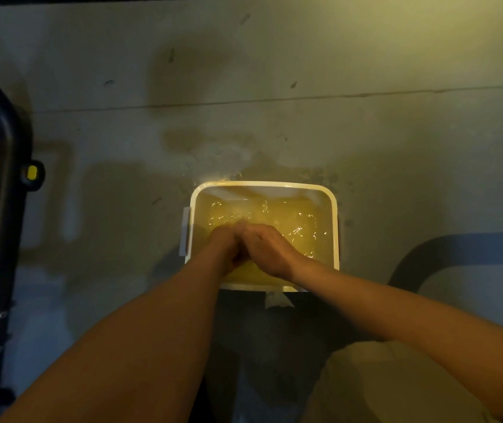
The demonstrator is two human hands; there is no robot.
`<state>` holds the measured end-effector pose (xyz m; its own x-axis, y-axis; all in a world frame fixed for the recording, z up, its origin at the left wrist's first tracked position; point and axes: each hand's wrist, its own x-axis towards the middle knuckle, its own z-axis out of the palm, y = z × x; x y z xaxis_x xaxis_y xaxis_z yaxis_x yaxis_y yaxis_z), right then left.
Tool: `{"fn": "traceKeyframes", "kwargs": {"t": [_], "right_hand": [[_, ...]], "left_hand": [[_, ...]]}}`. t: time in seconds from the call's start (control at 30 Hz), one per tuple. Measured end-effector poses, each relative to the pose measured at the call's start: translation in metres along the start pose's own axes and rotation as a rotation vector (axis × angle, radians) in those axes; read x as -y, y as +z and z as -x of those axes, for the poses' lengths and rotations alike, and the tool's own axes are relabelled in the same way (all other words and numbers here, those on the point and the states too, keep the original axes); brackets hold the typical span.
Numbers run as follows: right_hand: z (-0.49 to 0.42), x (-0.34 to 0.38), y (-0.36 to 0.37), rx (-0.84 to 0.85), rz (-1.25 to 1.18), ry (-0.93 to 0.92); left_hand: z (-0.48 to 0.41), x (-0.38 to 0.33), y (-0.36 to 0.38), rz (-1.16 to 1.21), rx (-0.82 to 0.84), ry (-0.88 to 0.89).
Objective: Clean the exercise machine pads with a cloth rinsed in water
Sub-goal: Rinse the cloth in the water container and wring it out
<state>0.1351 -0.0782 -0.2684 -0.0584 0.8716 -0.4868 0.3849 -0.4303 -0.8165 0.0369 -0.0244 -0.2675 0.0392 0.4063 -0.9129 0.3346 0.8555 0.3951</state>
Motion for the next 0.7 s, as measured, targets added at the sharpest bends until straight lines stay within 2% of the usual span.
{"fn": "traceKeyframes", "kwargs": {"t": [0.07,0.13,0.23,0.27,0.37,0.43,0.5,0.57,0.63,0.7], "right_hand": [[0.0,-0.002,-0.003,-0.056,0.089,-0.045],[-0.004,-0.007,-0.008,-0.069,0.224,-0.009],[-0.008,-0.02,-0.017,-0.092,0.323,0.133],[-0.007,-0.026,-0.019,-0.14,0.328,0.201],[-0.005,-0.029,-0.019,-0.305,0.117,0.42],[-0.005,-0.024,-0.016,-0.228,0.027,0.517],[0.0,-0.014,-0.011,-0.018,-0.06,0.538],[0.008,0.002,-0.007,0.123,-0.167,0.438],[0.014,0.013,-0.007,0.071,-0.212,0.285],[0.014,0.014,-0.007,-0.047,-0.07,0.081]], "left_hand": [[0.002,-0.007,0.003,-0.089,0.054,0.014],[0.009,-0.012,0.005,-0.159,0.061,0.094],[0.016,-0.009,0.005,-0.113,0.143,0.097],[0.017,-0.006,0.005,-0.128,0.154,0.104],[0.009,0.001,0.001,-0.147,0.071,0.14],[0.007,0.006,-0.002,-0.171,0.054,0.148],[0.008,0.006,-0.003,-0.184,0.047,0.116],[0.009,0.006,-0.005,-0.132,0.006,0.081],[0.012,0.003,-0.006,-0.076,-0.024,0.096],[0.012,-0.003,-0.003,-0.066,-0.005,0.099]]}}
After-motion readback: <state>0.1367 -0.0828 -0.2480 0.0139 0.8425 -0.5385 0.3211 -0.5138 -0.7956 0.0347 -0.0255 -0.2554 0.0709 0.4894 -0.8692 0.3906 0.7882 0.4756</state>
